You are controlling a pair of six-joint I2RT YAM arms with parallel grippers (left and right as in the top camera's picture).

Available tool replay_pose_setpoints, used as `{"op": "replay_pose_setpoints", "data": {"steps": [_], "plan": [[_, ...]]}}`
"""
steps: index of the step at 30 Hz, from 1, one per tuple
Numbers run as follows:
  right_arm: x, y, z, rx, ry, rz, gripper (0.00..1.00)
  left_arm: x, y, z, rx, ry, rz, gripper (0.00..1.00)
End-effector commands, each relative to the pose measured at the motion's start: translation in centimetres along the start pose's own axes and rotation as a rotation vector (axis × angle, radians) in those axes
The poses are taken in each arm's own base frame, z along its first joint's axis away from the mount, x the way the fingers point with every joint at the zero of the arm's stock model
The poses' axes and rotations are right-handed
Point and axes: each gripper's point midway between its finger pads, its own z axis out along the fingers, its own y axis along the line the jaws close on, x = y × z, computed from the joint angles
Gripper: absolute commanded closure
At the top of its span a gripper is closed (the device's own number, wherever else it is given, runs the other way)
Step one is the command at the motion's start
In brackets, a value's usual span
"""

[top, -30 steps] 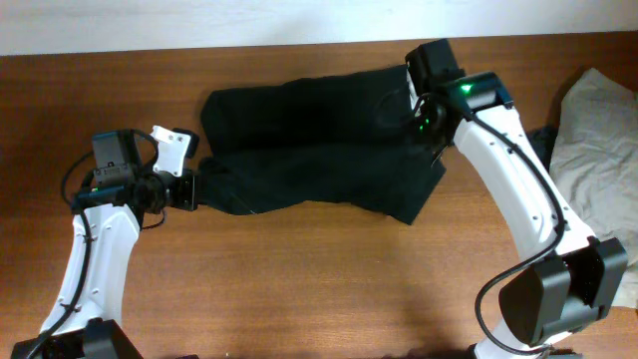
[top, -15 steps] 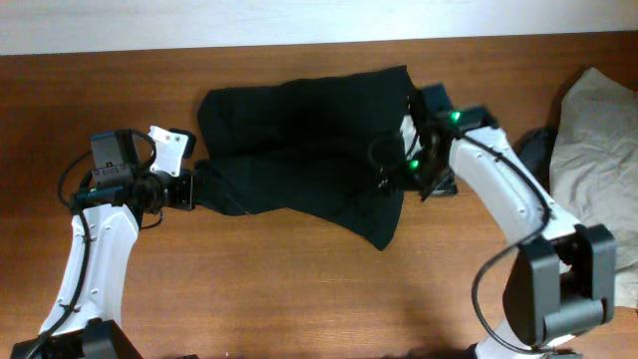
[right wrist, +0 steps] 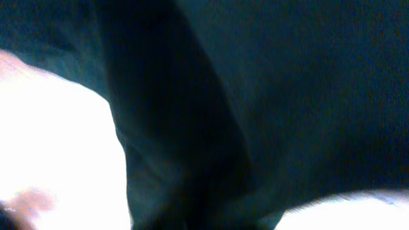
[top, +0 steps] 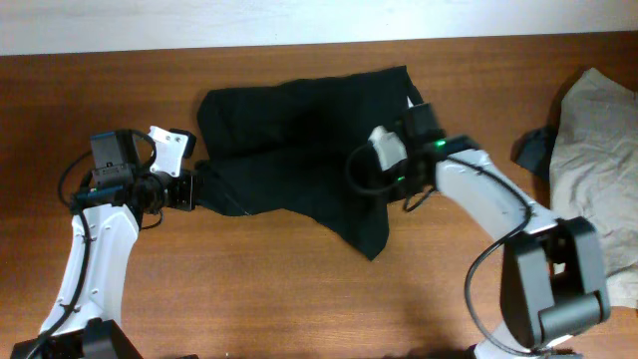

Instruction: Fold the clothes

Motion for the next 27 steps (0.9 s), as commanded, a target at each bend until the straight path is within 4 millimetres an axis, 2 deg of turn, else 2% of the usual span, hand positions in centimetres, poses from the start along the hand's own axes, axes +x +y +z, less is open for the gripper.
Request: {"op": "replay_pose_setpoints", "data": {"steps": [1,4,5,9,12,16,21,22,23,24,25,27], "plan": [[1.5,-1.8,0.3,0.282,0.060,-0.038,0.96,-0.2,0.1,-0.5,-0.013,-0.009,-0.008,0.97],[3.9,-2.7,0.1,0.352,0.164,-0.024,0.96,-0.1,0.1,-0.5,-0.012,-0.004,-0.011,0.97],[5.5,-4.0,-0.9,0.441,0.215,0.056,0.96,0.0,0.1,-0.5,-0.013,-0.002,-0.012,0.97],[7.6,-6.8,-5.0,0.707,0.279,0.207,0.96,0.5,1.1,-0.6,-0.069,0.023,-0.031,0.97],[7.4,-7.7,-8.2,0.853,0.276,0.255,0.96,0.8,1.8,-0.6,-0.117,0.040,-0.083,0.97],[6.8,-7.0,-9.1,0.831,0.281,0.251,0.96,2.4,1.3,-0.7,-0.100,0.103,-0.119,0.97],[6.3,-7.2,-9.6,0.825,0.285,0.225,0.96,4.8,1.7,-1.2,-0.150,0.206,-0.149,0.97],[6.1,-7.3,-9.9,0.824,0.279,0.235,0.96,5.0,2.2,-1.3,-0.182,0.214,-0.173,0.89],[6.0,-7.4,-10.1,0.822,0.276,0.243,0.96,5.1,2.6,-1.4,-0.210,0.215,-0.198,0.55],[5.8,-7.6,-10.4,0.821,0.271,0.253,0.96,5.1,2.9,-1.4,-0.226,0.211,-0.219,0.35],[5.6,-7.6,-10.8,0.821,0.267,0.261,0.96,4.9,2.8,-1.4,-0.222,0.203,-0.238,0.02],[5.3,-7.7,-11.4,0.817,0.261,0.275,0.96,3.9,1.5,-1.0,-0.136,0.162,-0.241,0.01]]}}
